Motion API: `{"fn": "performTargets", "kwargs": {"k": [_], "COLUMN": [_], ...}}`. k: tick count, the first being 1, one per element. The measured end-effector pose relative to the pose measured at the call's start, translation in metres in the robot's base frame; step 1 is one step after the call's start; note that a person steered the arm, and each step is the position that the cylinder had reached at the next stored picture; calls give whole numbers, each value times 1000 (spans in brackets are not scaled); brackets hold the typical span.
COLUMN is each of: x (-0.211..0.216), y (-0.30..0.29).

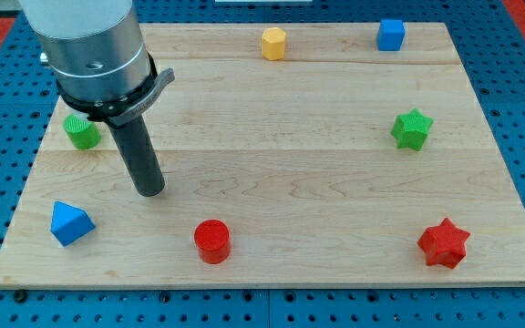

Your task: Push the yellow heart to the center

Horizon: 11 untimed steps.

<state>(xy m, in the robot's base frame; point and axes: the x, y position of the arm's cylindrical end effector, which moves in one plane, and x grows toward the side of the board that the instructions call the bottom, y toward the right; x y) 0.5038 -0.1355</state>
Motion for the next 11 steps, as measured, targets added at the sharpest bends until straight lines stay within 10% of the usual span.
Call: {"fn": "performTargets", "kwargs": {"k": [11], "x": [-11], "y": [16]}}
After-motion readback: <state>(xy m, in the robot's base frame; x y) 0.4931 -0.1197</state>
